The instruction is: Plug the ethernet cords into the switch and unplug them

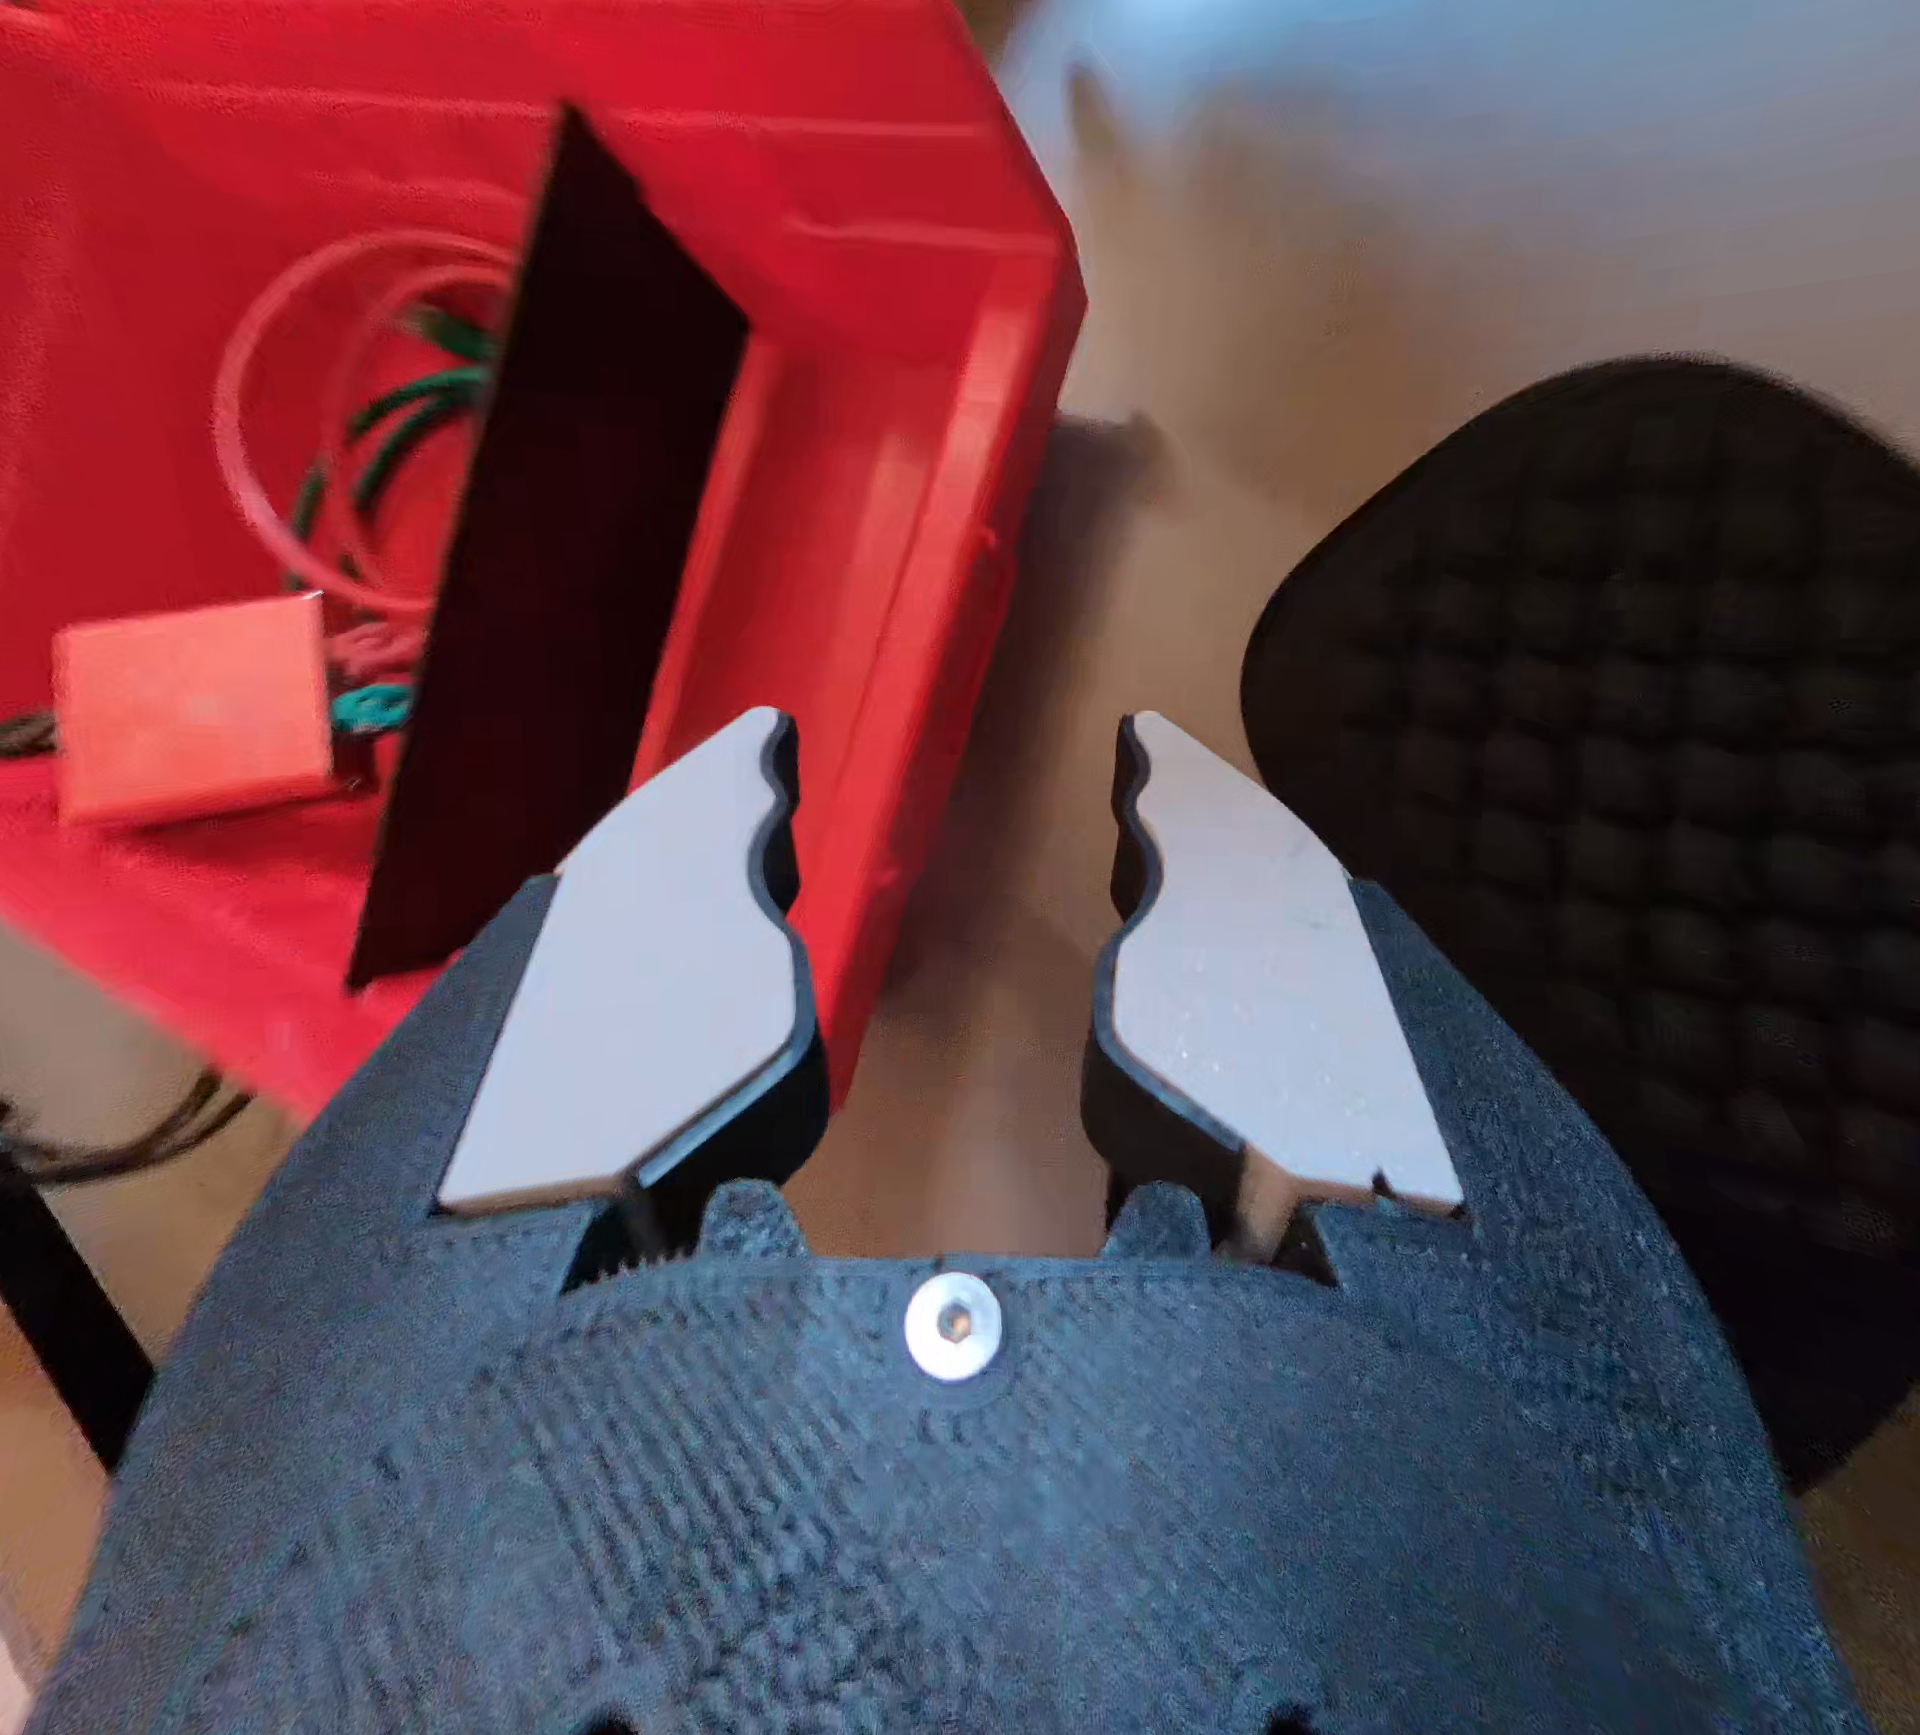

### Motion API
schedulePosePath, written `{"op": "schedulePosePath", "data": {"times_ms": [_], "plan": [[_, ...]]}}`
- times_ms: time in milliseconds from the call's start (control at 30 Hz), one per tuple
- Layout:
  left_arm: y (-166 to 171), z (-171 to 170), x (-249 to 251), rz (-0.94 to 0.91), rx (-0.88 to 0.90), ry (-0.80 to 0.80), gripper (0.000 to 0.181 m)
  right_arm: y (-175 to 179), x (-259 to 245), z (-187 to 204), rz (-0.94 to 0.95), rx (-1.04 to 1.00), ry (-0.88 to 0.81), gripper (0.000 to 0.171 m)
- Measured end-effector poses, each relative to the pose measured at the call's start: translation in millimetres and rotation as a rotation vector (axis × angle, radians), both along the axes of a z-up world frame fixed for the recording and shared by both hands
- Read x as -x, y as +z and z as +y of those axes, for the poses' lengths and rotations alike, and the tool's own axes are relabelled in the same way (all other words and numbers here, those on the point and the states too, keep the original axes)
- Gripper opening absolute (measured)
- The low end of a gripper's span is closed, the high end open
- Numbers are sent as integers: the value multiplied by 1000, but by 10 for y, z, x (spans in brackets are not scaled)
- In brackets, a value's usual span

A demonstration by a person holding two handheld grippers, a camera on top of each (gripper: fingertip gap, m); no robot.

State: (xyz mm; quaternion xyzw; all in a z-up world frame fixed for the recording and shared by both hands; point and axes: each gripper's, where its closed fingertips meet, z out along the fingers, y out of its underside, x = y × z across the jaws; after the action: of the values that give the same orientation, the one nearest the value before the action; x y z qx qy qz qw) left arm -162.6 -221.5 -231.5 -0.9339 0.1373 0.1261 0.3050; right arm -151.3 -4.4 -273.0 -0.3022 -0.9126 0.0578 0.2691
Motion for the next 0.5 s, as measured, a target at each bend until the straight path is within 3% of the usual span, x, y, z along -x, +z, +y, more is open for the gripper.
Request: {"op": "schedulePosePath", "data": {"times_ms": [33, 67, 133, 233, 500], "plan": [[-167, 70, 9, 23, 80, -15, 60, -89, 21, 60, -38, -31, -10, 71], [-320, 112, 37, 46, 159, -24, 61, -157, 24, 117, -68, -46, -28, 52], [-519, 174, 137, 105, 257, -40, 55, -116, 50, 207, -27, -56, -46, 29], [-605, 255, 229, 154, 276, -83, 30, -108, -182, 291, -39, -27, -75, 30], [-589, 326, 208, 162, 180, -172, 29, -27, -1296, 519, 97, 14, -226, 33]]}}
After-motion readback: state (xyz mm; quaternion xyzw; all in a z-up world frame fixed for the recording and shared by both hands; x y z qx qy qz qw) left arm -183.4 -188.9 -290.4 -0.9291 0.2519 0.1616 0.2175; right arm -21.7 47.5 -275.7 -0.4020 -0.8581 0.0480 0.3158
